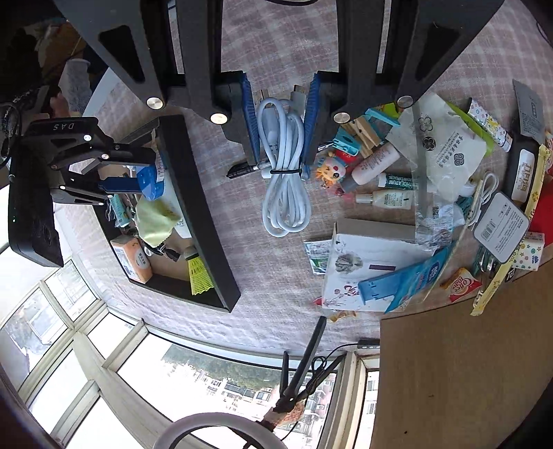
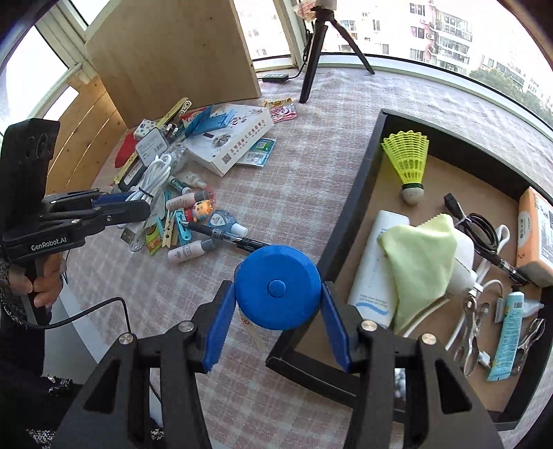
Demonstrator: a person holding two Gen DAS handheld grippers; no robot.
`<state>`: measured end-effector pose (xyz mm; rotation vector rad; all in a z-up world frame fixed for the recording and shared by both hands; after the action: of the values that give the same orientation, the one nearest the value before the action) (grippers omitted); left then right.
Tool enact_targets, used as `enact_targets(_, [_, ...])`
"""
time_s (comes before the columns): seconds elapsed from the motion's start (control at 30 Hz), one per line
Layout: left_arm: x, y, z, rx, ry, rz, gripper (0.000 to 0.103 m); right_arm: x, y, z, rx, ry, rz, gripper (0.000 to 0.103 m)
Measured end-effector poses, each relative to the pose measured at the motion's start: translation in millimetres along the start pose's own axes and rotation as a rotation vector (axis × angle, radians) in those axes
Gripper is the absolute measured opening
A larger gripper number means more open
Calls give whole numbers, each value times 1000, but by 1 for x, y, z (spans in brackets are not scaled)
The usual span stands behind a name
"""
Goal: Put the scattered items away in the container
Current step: 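Carry the white cable and tape measure into the tray and release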
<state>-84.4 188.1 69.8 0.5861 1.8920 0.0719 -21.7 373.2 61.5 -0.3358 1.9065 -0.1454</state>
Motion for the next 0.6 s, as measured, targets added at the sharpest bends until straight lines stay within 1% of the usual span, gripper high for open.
enact_targets(0.1, [9, 42, -7, 73, -11, 56, 23, -22, 39, 13, 99, 36, 54, 49])
enact_targets(0.17, [17, 73, -12, 125, -18, 97, 23, -39, 65, 24, 163, 58, 109, 49])
enact_targets(0.27, [29, 123, -19, 207, -35, 148, 23, -60, 100, 37, 253, 93, 145, 49])
enact_targets(0.33, [35, 158, -22, 280, -37, 168, 23, -74, 121, 46, 287, 109, 213, 49])
enact_targets(0.4, [40, 191, -27, 333, -39, 198, 23, -85, 138, 54, 312, 114, 280, 49])
enact_targets(0.5, [48, 233, -34, 378, -35, 241, 24, -96, 161, 66, 376, 105, 301, 50])
enact_targets(0.53, [52, 243, -36, 388, -36, 250, 26, -98, 167, 69, 396, 101, 322, 50])
enact_targets(0.57, [56, 251, -38, 386, -41, 244, 35, -101, 172, 71, 409, 104, 351, 51])
enact_targets(0.6, [58, 255, -41, 379, -37, 230, 40, -104, 175, 72, 414, 115, 369, 52])
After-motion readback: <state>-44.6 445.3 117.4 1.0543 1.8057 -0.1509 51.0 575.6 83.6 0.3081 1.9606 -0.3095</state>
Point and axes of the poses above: each gripper's, at about its wrist camera, not at the fingertips, and x roughly the way its jaws point, y to its right, z to its underside, the point moved 6 cm from there along x, roughly the way its jaws point, and after that the axes turned 2 degrees about -y, right-handed, at the moved point
